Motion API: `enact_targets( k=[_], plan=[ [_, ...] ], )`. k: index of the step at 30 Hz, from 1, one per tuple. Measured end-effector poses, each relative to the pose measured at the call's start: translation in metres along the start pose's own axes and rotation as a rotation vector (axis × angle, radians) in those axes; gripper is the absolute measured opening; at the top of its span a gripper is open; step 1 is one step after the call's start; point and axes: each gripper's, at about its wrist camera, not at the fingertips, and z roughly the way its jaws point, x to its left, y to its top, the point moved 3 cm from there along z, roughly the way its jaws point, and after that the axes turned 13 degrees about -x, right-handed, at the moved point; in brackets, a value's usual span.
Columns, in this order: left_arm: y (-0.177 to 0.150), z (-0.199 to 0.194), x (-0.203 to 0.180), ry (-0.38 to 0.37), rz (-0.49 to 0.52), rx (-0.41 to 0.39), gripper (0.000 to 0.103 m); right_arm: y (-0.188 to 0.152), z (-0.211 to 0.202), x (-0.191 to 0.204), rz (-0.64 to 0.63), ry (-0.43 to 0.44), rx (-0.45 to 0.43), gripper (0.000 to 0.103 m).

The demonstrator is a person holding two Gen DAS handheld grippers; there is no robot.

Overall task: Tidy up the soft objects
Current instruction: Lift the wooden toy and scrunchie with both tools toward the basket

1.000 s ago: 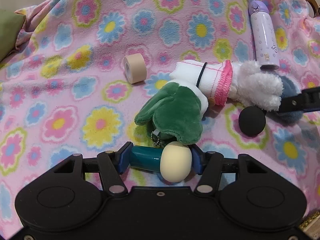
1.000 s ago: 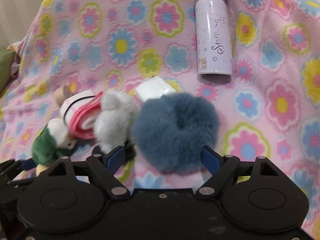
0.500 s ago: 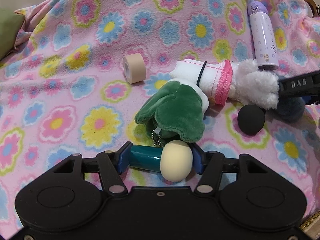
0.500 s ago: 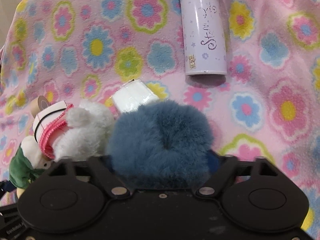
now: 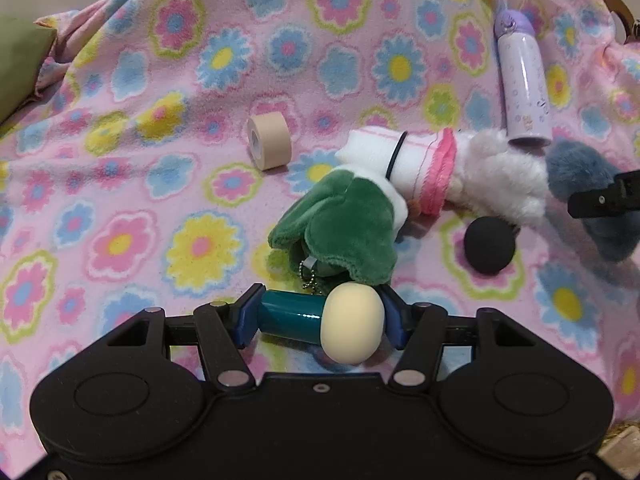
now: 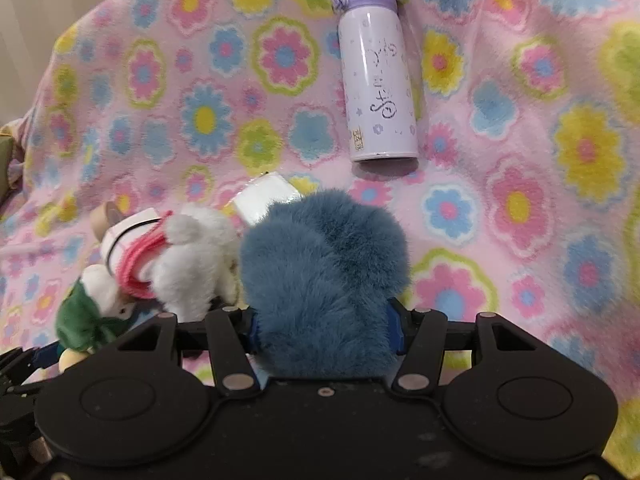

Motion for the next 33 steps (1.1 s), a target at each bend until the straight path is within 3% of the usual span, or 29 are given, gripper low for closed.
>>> enact_targets(
  k=[18,33],
  plan=[
    [0.016,-0.088,-0.013,-0.031,-0.044,-0.073,0.056,-0.021,-0.096,0.018,0.013,0.111,-0.042,0.055],
    [-0.025,-0.182,-0.045,-0.014,-0.054,-0.016,0.056,-0.075,-0.210,0.028,-0.023,0.244,-0.037,0.057]
  ],
)
